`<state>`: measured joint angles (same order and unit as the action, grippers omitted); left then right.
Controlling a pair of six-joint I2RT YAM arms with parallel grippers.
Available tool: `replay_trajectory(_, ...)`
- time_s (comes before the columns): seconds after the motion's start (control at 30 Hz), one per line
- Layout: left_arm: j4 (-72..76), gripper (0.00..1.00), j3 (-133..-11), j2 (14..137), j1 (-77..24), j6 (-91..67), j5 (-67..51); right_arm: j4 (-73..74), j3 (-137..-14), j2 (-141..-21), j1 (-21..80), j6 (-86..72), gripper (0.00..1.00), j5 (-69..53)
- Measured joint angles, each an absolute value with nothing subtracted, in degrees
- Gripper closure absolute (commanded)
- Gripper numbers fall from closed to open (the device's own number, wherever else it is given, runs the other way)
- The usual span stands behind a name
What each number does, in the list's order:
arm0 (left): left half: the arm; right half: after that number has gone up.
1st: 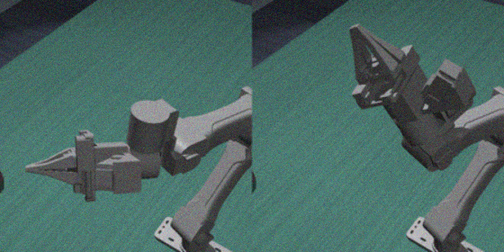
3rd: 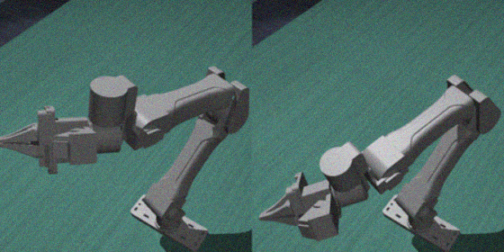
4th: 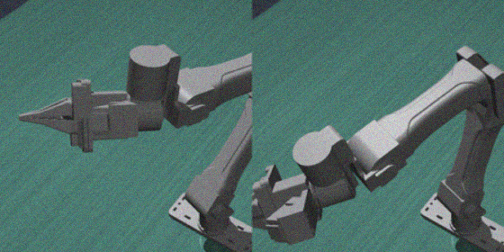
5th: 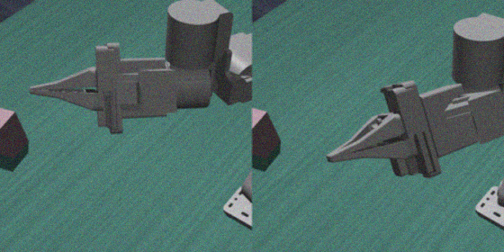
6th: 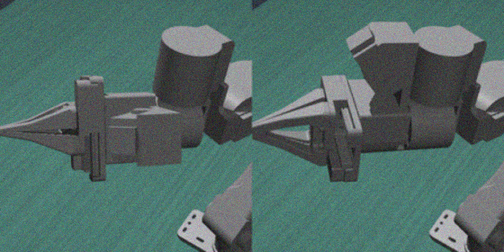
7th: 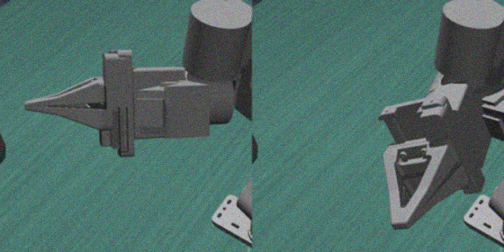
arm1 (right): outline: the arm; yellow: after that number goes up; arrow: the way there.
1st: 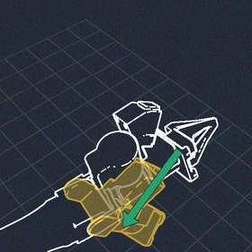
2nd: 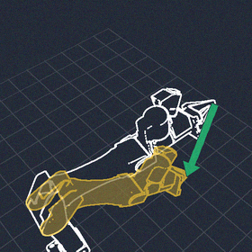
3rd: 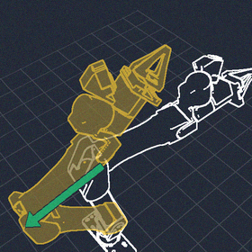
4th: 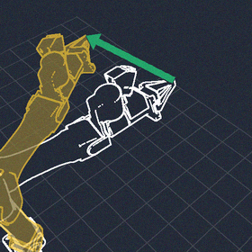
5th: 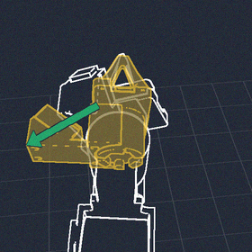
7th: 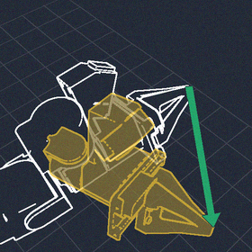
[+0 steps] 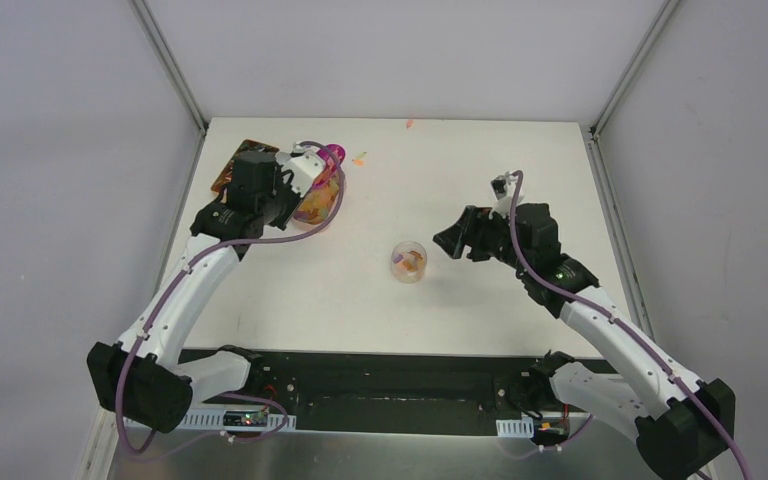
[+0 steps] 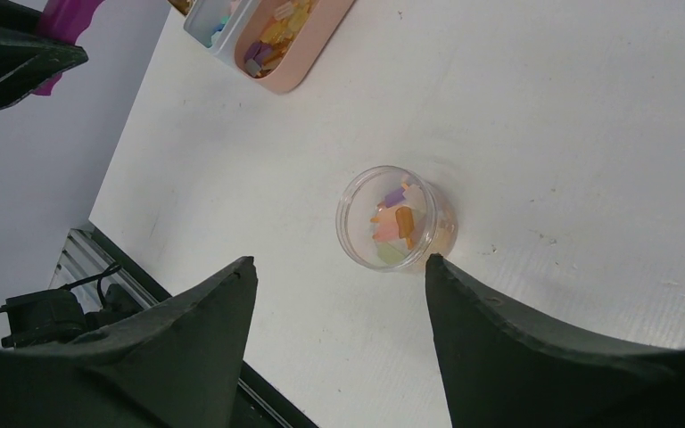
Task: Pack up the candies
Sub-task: Scoop the fake candies from the storage box.
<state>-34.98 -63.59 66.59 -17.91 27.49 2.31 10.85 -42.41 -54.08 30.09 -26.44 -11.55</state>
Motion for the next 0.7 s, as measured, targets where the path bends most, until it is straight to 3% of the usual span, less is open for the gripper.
replay_trajectory(0.13, -38.28, 1.0, -65.12, 65.82, -18.52, 28.45, 0.25, 12.14, -42.5, -53.01, 30.09, -26.13, 0.31, -11.16)
replay_trajectory(0.23, -42.26, 1.0, -68.29, 67.0, -20.93, 28.82, -0.27, 12.69, -42.52, -52.21, 30.09, -25.87, 0.4, -10.9)
replay_trajectory(0.6, -52.62, 1.0, -74.78, 72.16, -36.88, 26.37, 1.17, 9.5, -43.07, -52.27, 30.09, -30.55, 0.94, -14.63)
replay_trajectory(0.7, -54.89, 1.0, -74.74, 73.6, -39.07, 24.99, 0.89, 5.04, -43.07, -53.32, 30.09, -33.58, 1.0, -17.04)
